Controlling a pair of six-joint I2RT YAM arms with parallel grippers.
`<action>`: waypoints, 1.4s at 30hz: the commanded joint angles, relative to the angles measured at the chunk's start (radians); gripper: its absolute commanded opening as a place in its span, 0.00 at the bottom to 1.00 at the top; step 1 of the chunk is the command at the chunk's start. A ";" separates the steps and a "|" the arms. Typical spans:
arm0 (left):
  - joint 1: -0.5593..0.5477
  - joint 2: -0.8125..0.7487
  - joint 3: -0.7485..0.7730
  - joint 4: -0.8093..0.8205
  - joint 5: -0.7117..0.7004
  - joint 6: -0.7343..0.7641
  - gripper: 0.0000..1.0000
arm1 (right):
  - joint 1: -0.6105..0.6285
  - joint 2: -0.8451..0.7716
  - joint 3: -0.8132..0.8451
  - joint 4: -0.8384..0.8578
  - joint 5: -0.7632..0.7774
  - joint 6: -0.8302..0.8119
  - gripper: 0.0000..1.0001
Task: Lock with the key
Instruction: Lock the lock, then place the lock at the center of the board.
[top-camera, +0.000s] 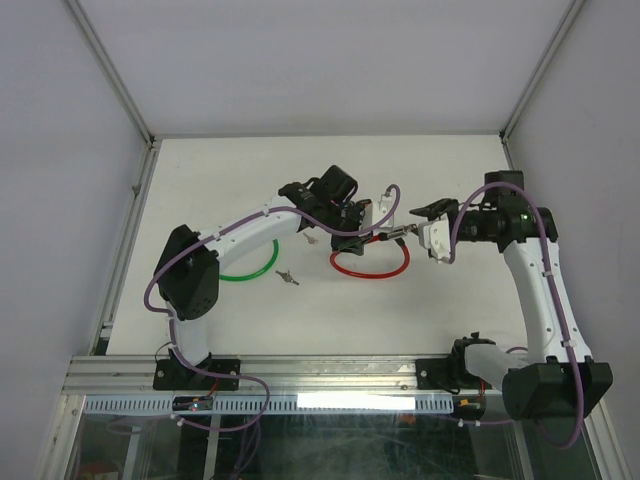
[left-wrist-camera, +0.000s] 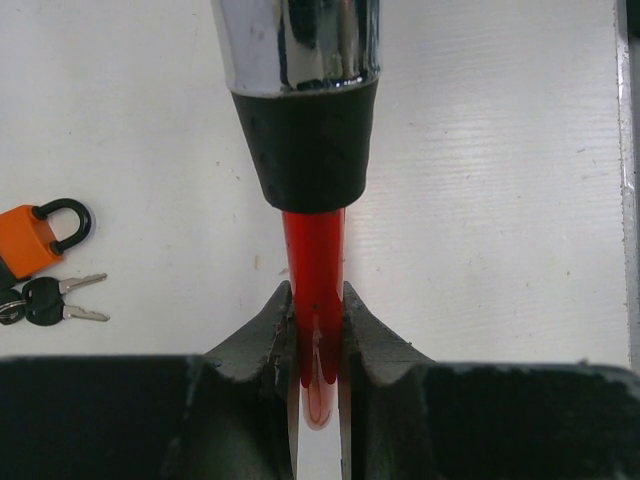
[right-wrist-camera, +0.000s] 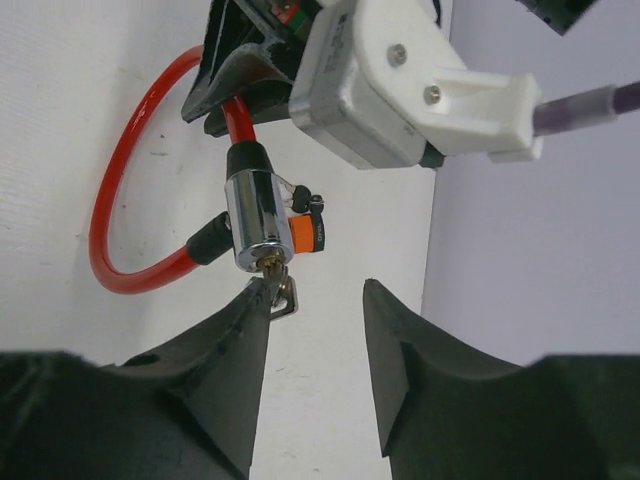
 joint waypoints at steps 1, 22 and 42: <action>0.007 0.015 0.009 -0.008 0.058 0.028 0.00 | -0.020 -0.047 0.066 0.050 -0.023 0.172 0.46; 0.006 0.004 0.006 -0.008 0.065 0.030 0.00 | -0.045 0.163 0.188 -0.208 -0.057 0.232 0.47; 0.008 0.001 0.007 -0.017 0.069 0.034 0.00 | 0.016 0.163 0.200 -0.292 0.048 0.046 0.00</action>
